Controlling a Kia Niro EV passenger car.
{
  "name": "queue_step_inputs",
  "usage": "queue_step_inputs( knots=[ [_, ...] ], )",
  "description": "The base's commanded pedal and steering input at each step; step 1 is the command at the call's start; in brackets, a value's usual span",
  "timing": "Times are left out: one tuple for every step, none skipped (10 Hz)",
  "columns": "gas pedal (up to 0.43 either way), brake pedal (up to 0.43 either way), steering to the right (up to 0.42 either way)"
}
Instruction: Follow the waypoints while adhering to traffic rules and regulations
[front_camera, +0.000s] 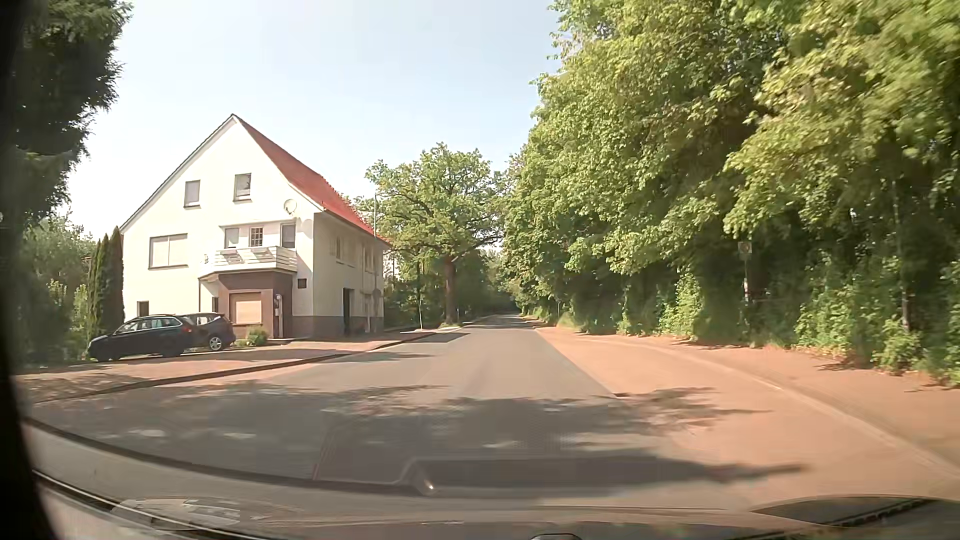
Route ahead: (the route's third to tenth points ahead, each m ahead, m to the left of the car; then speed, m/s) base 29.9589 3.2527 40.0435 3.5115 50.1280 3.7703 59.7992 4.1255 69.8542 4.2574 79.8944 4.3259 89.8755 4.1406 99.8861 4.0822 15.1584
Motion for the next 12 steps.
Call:
queue_step_inputs(
  knots=[
    [0.157, 0.0, -0.001],
    [0.157, 0.0, -0.001],
    [0.157, 0.0, -0.001],
    [0.157, 0.0, -0.001],
    [0.157, 0.0, 0.0],
    [0.157, 0.0, -0.001],
    [0.169, 0.0, -0.001],
    [0.169, 0.0, -0.001],
    [0.177, 0.0, -0.001],
    [0.177, 0.0, -0.001],
    [0.177, 0.0, -0.001],
    [0.177, 0.0, -0.001]
  ],
)
